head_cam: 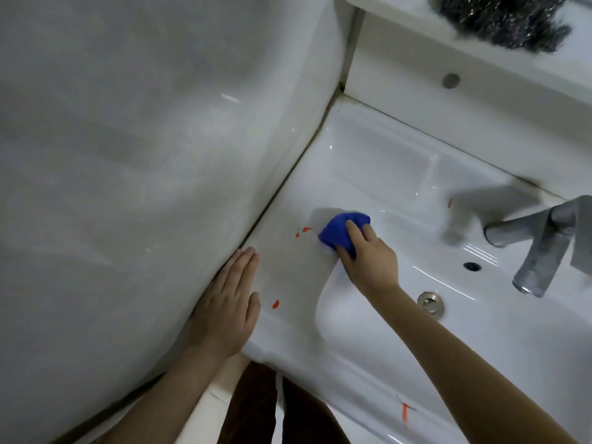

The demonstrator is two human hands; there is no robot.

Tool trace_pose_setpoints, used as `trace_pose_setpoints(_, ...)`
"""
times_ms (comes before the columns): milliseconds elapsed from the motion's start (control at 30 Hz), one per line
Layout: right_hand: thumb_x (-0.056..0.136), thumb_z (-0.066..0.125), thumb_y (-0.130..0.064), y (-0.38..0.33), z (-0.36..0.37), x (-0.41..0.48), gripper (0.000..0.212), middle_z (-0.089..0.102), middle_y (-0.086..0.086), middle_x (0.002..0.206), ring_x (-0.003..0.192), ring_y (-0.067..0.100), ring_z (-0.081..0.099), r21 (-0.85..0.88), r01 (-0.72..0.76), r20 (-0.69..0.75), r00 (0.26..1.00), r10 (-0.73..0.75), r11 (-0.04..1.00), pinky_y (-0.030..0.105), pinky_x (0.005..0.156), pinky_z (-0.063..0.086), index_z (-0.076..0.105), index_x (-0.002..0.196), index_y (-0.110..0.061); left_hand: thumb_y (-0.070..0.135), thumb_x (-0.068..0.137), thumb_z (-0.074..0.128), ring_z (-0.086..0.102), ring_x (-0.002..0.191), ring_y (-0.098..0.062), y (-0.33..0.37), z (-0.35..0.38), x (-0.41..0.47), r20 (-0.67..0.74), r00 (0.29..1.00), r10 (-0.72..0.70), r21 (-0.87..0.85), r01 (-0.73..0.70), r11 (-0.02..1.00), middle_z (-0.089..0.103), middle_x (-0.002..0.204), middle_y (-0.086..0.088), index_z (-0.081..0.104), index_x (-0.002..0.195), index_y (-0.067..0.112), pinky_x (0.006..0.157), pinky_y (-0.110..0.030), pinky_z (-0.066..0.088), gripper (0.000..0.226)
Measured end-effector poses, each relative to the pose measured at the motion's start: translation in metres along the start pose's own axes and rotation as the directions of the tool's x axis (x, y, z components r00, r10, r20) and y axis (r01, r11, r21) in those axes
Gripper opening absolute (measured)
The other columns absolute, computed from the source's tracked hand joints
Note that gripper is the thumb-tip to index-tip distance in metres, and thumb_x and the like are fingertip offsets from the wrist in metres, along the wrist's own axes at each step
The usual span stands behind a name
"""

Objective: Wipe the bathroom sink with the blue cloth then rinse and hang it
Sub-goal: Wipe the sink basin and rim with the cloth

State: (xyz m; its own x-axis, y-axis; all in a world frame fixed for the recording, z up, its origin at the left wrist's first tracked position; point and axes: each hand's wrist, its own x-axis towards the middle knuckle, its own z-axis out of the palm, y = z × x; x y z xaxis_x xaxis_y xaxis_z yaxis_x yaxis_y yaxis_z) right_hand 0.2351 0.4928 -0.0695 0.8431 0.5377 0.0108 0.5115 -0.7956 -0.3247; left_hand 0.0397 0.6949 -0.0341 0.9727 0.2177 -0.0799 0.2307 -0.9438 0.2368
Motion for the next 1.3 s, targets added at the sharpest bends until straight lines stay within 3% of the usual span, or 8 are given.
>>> trace_pose_setpoints(167, 0.089, 0.066, -0.032, 0.055, -0.010, 0.027, 0.040, 0.062, 0.011, 0.115, 0.075, 0.036, 0.063, 0.021, -0.202, 0.034, 0.979, 0.201, 0.979, 0.030, 0.056, 0.035, 0.055, 0.122, -0.013, 0.022, 0.087, 0.043, 0.028, 0.144, -0.023, 0.000, 0.001, 0.001, 0.010, 1.000, 0.007, -0.024, -0.007, 1.000, 0.033, 0.154, -0.011, 0.035, 0.146, 0.002, 0.117, -0.037, 0.024, 0.063)
trace_pose_setpoints(300, 0.089, 0.055, -0.042, 0.034, 0.002, 0.012, 0.014, 0.066, -0.005, 0.091, 0.075, 0.021, 0.061, 0.434, -0.370, 0.062, 0.922, 0.383, 0.821, 0.034, 0.064, 0.049, 0.050, 0.099, -0.034, 0.022, 0.086, 0.041, 0.030, 0.143, -0.024, -0.001, 0.002, 0.001, 0.013, 1.000, 0.023, -0.008, -0.023, 1.000, 0.036, 0.153, -0.011, 0.038, 0.144, 0.001, 0.116, -0.039, 0.026, 0.062)
trace_pose_setpoints(367, 0.086, 0.054, -0.047, 0.025, 0.002, 0.010, 0.016, 0.064, -0.011, 0.085, 0.075, 0.016, 0.061, 0.477, -0.377, 0.031, 0.910, 0.413, 0.794, 0.033, 0.063, 0.050, 0.050, 0.097, -0.036, 0.022, 0.086, 0.041, 0.031, 0.142, -0.025, 0.001, 0.001, 0.002, 0.016, 0.999, 0.031, -0.003, -0.031, 1.000, 0.042, 0.150, -0.010, 0.043, 0.141, 0.000, 0.116, -0.038, 0.025, 0.059)
trace_pose_setpoints(567, 0.086, 0.062, -0.043, 0.011, -0.003, 0.079, 0.036, 0.061, 0.000, 0.108, 0.082, 0.027, 0.062, 0.145, -0.139, -0.065, 0.987, 0.150, 0.980, 0.035, 0.062, 0.049, 0.061, 0.116, -0.023, 0.020, 0.086, 0.041, 0.030, 0.143, -0.021, 0.000, 0.002, 0.001, -0.015, 1.000, 0.024, -0.039, -0.024, 0.999, 0.043, 0.149, -0.007, 0.045, 0.140, 0.001, 0.117, -0.035, 0.023, 0.058)
trace_pose_setpoints(667, 0.090, 0.059, -0.041, -0.009, -0.008, 0.122, 0.034, 0.060, 0.001, 0.108, 0.081, 0.026, 0.062, 0.133, -0.139, -0.064, 0.987, 0.148, 0.981, 0.037, 0.065, 0.051, 0.059, 0.118, -0.020, 0.016, 0.084, 0.042, 0.029, 0.143, -0.020, -0.001, 0.000, 0.001, -0.037, 0.999, 0.019, -0.071, -0.022, 0.997, 0.039, 0.152, -0.007, 0.042, 0.142, 0.002, 0.117, -0.035, 0.025, 0.060)
trace_pose_setpoints(833, 0.090, 0.060, -0.045, -0.015, -0.007, 0.077, 0.039, 0.061, -0.005, 0.111, 0.091, 0.020, 0.062, 0.169, 0.106, 0.108, 0.986, -0.126, 0.980, 0.037, 0.072, 0.052, 0.058, 0.124, -0.027, 0.013, 0.085, 0.042, 0.030, 0.144, -0.021, 0.001, -0.004, 0.001, -0.051, 0.999, 0.006, -0.094, -0.010, 0.996, 0.033, 0.155, -0.010, 0.041, 0.142, 0.000, 0.116, -0.038, 0.028, 0.059)
trace_pose_setpoints(1033, 0.090, 0.059, -0.042, 0.002, -0.013, 0.107, 0.038, 0.060, 0.007, 0.113, 0.087, 0.035, 0.063, 0.059, -0.172, -0.041, 0.984, 0.175, 0.983, 0.039, 0.068, 0.050, 0.058, 0.121, -0.019, 0.015, 0.088, 0.037, 0.025, 0.146, -0.019, -0.002, 0.003, 0.000, -0.070, 0.998, 0.006, -0.109, -0.013, 0.994, 0.028, 0.158, -0.008, 0.039, 0.145, 0.003, 0.117, -0.036, 0.025, 0.058)
trace_pose_setpoints(1300, 0.085, 0.069, -0.042, -0.023, -0.009, 0.028, 0.040, 0.064, 0.001, 0.109, 0.094, 0.029, 0.064, 0.172, 0.143, 0.124, 0.978, -0.165, 0.975, 0.037, 0.069, 0.052, 0.062, 0.121, -0.024, 0.016, 0.088, 0.037, 0.024, 0.146, -0.019, -0.002, 0.002, -0.001, -0.064, 0.998, 0.008, -0.097, -0.014, 0.995, 0.028, 0.157, -0.009, 0.038, 0.145, 0.002, 0.117, -0.036, 0.026, 0.058)
